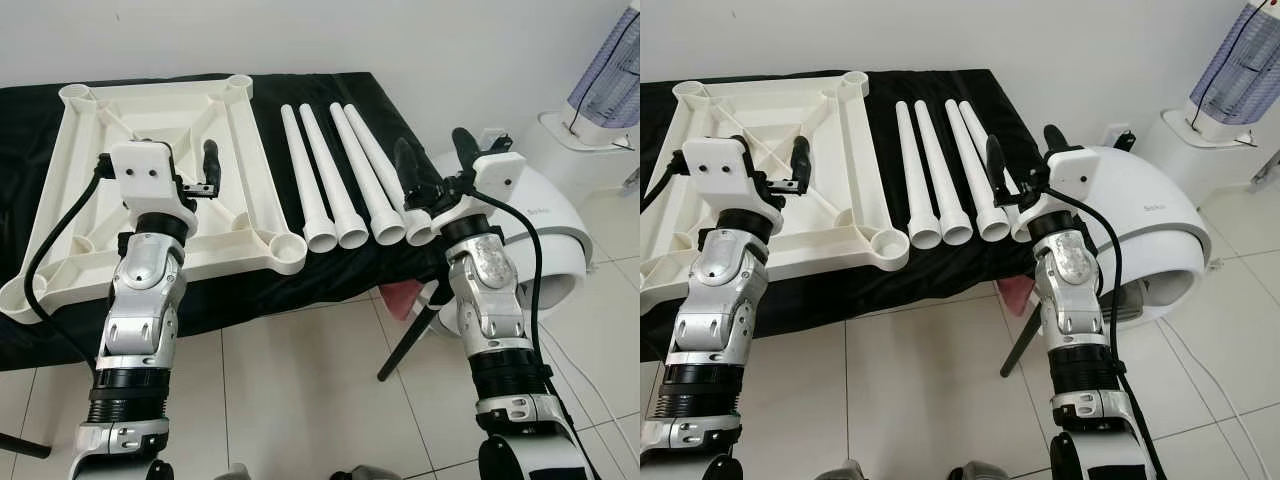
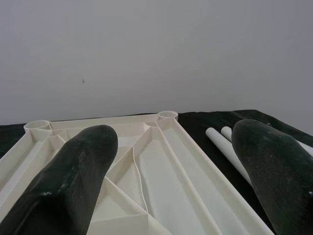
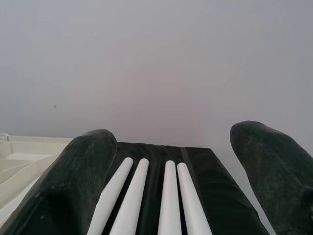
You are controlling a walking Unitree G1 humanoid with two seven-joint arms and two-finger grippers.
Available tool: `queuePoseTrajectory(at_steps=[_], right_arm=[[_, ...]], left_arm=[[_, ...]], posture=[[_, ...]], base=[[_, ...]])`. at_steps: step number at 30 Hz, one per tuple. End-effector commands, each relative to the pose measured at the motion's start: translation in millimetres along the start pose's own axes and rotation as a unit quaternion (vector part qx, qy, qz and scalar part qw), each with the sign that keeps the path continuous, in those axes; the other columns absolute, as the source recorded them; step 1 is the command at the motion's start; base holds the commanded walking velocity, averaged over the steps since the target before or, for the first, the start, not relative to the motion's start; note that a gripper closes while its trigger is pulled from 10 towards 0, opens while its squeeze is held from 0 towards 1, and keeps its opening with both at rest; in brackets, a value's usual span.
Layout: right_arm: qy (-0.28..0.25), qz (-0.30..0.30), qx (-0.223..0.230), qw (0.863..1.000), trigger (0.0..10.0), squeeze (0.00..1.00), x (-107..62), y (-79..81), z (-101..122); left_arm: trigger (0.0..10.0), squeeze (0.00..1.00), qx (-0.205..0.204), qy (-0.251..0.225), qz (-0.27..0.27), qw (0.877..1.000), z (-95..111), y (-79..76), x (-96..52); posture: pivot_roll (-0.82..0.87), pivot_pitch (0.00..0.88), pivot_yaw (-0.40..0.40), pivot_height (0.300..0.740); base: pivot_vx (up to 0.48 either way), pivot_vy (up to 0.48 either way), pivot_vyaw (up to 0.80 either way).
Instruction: Building children table
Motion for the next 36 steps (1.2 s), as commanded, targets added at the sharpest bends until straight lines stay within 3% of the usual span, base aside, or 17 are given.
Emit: queuePoseTrajectory(at_steps=[1,23,26,32,36], right_arm=[[0.001,0.003,0.000,1.000,10.0,0.00,0.7,0.9,-0.1],[0.002,0.008,-0.001,1.000,10.0,0.00,0.6,2.0,0.0],[0.003,0.009,-0.001,1.000,10.0,0.00,0.6,2.3,-0.4],[0.010,0.015,0.000,1.000,10.0,0.00,1.3,3.7,-2.6],[0.027,0.019,0.001,0.999,10.0,0.00,4.1,3.9,-6.8]], left_arm=[[10.0,0.00,0.006,0.001,0.004,1.000,0.8,2.2,-1.3],[10.0,0.00,0.007,-0.007,0.009,1.000,4.7,3.1,-2.7],[10.0,0.00,-0.007,-0.015,0.011,1.000,7.2,2.7,-3.1],[10.0,0.00,-0.012,-0.020,-0.013,1.000,12.6,-4.6,-3.3],[10.0,0.00,0.015,-0.014,-0.055,0.998,14.4,-17.4,-4.8]], posture=[[0.03,0.018,-0.025,0.740],[0.04,0.022,-0.030,0.740],[0.04,0.023,-0.030,0.740],[0.04,0.027,-0.029,0.740],[0.04,0.049,-0.024,0.740]], base=[[0.281,0.000,0.00],[0.282,0.000,0.00],[0.000,0.000,0.00],[0.000,0.000,0.00],[0.000,0.000,0.00]])
Point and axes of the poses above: a point about 5 cm out from each wrist's last joint towards the gripper, its own x axis pointing out of the wrist towards the gripper, its own z axis along the axis of the wrist's last joint, y = z × x, the point moved 6 cm from there along x, pointing out of the wrist towards the gripper, and after that the axes turned 3 degrees about -x, right-handed, at the moved point
